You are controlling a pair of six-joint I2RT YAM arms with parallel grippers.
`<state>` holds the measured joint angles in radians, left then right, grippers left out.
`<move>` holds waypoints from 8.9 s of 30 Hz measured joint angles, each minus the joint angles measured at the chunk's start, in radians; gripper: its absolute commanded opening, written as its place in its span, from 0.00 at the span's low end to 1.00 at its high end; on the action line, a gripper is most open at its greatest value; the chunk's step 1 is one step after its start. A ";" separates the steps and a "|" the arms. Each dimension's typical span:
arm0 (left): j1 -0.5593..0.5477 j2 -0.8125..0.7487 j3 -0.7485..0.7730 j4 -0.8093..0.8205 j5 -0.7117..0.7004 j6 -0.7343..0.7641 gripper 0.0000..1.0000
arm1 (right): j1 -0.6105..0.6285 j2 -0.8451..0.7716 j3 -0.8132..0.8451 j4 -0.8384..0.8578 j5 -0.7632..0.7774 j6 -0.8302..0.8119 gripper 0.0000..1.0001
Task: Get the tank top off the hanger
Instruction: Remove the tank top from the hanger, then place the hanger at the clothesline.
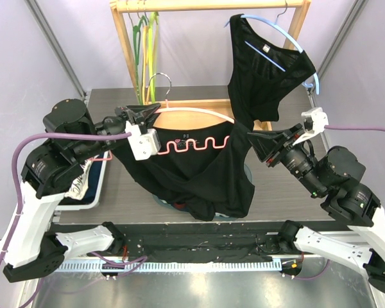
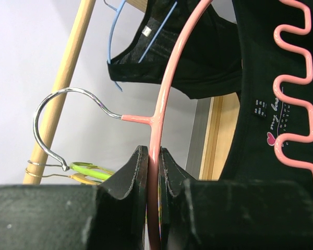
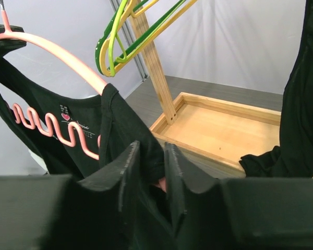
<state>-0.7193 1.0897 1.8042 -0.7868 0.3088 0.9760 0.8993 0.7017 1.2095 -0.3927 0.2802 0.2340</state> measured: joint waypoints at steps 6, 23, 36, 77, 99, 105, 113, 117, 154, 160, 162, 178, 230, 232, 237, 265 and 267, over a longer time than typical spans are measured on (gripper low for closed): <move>0.005 0.000 0.005 -0.012 0.002 0.000 0.12 | 0.000 0.000 -0.002 -0.002 0.011 0.018 0.01; 0.015 0.000 0.017 -0.019 0.024 0.000 0.12 | 0.000 -0.114 -0.049 -0.074 0.296 0.042 0.01; 0.021 0.039 0.093 -0.018 0.036 0.033 0.05 | 0.000 -0.075 -0.160 -0.148 0.265 0.044 0.02; 0.006 0.055 0.026 -0.073 0.283 0.474 0.00 | 0.000 0.207 0.356 -0.372 -0.373 -0.242 0.86; 0.008 0.054 0.026 -0.079 0.304 0.485 0.22 | 0.007 0.308 0.357 -0.368 -0.470 -0.242 0.01; 0.002 0.079 0.030 0.027 0.253 0.215 0.43 | 0.003 0.272 0.363 -0.417 -0.366 -0.209 0.01; -0.001 0.064 0.011 0.165 0.136 -0.334 0.30 | 0.000 0.169 0.380 -0.571 -0.182 -0.219 0.01; -0.002 0.026 -0.047 0.171 0.101 -0.511 0.25 | 0.000 0.158 0.451 -0.637 -0.124 -0.249 0.01; -0.012 -0.019 -0.437 0.289 0.042 -0.733 0.00 | 0.000 0.201 0.592 -0.719 -0.087 -0.307 0.01; -0.010 -0.021 -0.342 0.307 -0.004 -0.724 0.00 | 0.000 0.185 0.591 -0.748 -0.082 -0.290 0.01; -0.002 -0.030 -0.321 0.321 -0.024 -0.723 0.22 | 0.000 0.167 0.589 -0.754 -0.082 -0.282 0.01; 0.035 -0.039 -0.485 0.369 0.150 -0.912 0.74 | 0.000 0.137 0.593 -0.761 -0.105 -0.261 0.01; -0.035 -0.029 -0.410 0.220 -0.017 -0.740 0.00 | -0.010 0.283 0.612 -0.794 0.328 -0.203 0.01; -0.047 0.033 -0.399 0.172 -0.087 -0.727 0.00 | -0.010 0.336 0.636 -0.785 0.356 -0.210 0.01; -0.065 0.281 -0.228 -0.035 -0.224 -0.703 0.00 | -0.010 0.441 0.666 -0.739 0.412 -0.238 0.01; -0.151 0.196 -0.543 -0.183 -0.187 -0.743 1.00 | 0.100 0.944 1.085 -0.606 0.713 -0.415 0.01; -0.151 0.196 -0.454 -0.223 -0.187 -0.748 1.00 | 0.113 0.970 1.099 -0.578 0.732 -0.454 0.01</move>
<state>-0.8703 1.2858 1.3499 -1.0096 0.1215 0.2276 1.0126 1.6722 2.3085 -0.9710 1.0122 -0.2195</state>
